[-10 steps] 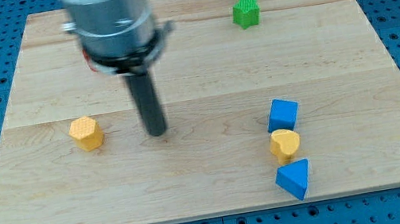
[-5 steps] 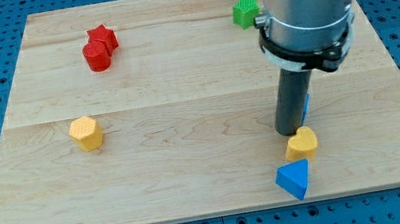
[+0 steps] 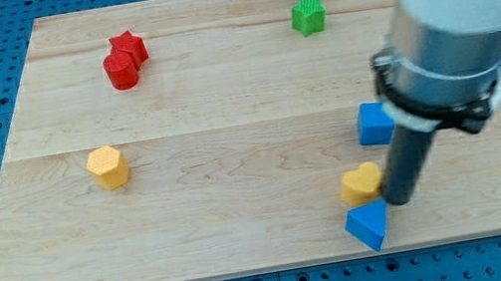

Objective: Push the yellow heart to the center

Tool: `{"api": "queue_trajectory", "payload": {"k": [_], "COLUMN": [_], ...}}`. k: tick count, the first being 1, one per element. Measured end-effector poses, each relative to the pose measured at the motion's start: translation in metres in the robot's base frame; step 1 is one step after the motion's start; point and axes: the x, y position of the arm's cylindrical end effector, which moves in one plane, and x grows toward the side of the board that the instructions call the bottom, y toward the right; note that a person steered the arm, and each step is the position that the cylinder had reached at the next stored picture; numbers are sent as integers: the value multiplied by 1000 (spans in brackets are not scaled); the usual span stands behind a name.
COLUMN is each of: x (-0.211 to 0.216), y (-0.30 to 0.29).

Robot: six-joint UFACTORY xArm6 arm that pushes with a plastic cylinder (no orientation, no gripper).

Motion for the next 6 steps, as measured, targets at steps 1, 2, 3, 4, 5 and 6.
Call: {"api": "queue_trajectory", "payload": {"k": [1, 2, 3, 4, 5, 6], "x": [-10, -30, -48, -67, -80, -97], "y": [-50, -96, -108, -105, -104, -98]}}
